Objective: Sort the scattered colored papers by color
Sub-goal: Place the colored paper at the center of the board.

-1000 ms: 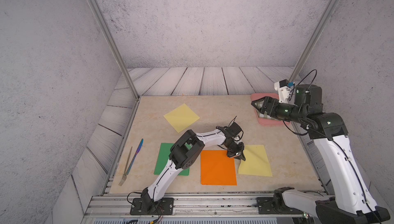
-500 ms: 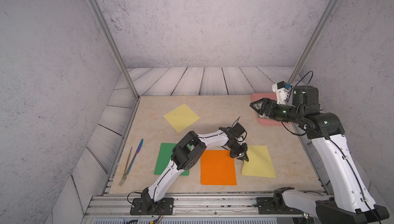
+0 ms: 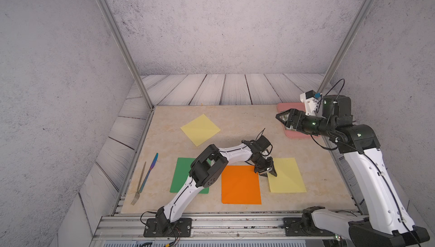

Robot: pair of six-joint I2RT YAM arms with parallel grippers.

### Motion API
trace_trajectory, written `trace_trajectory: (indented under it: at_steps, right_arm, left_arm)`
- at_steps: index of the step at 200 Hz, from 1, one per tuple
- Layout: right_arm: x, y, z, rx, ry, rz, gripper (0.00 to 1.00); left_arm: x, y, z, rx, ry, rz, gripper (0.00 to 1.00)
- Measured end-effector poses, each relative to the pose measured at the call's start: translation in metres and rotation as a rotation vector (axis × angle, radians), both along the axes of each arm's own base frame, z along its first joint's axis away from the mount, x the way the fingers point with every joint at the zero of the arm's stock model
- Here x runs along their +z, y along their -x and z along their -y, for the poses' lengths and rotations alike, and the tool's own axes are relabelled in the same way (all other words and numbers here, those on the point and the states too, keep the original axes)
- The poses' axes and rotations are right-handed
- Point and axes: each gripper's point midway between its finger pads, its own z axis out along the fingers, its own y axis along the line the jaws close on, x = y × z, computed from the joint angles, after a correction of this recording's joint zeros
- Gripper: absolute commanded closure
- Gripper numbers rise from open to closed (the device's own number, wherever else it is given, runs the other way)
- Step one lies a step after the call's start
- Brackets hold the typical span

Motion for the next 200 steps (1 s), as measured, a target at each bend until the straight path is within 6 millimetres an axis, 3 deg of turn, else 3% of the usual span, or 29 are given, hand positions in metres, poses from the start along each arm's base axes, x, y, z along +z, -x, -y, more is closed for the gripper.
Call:
trace_trajectory:
  at_steps: [110, 144, 200]
  right_arm:
    - [-0.009, -0.001, -0.001, 0.004, -0.002, -0.022, 0.15]
    - [-0.011, -0.002, -0.002, 0.007, -0.008, -0.023, 0.15]
    - [-0.013, -0.003, -0.004, 0.011, -0.011, -0.026, 0.15]
  left_arm:
    - [0.005, -0.007, -0.037, -0.002, -0.207, 0.122, 0.57]
    - [0.011, -0.01, -0.035, -0.022, -0.205, 0.14, 0.57]
    - [0.002, -0.005, -0.02, -0.043, -0.197, 0.123, 0.56]
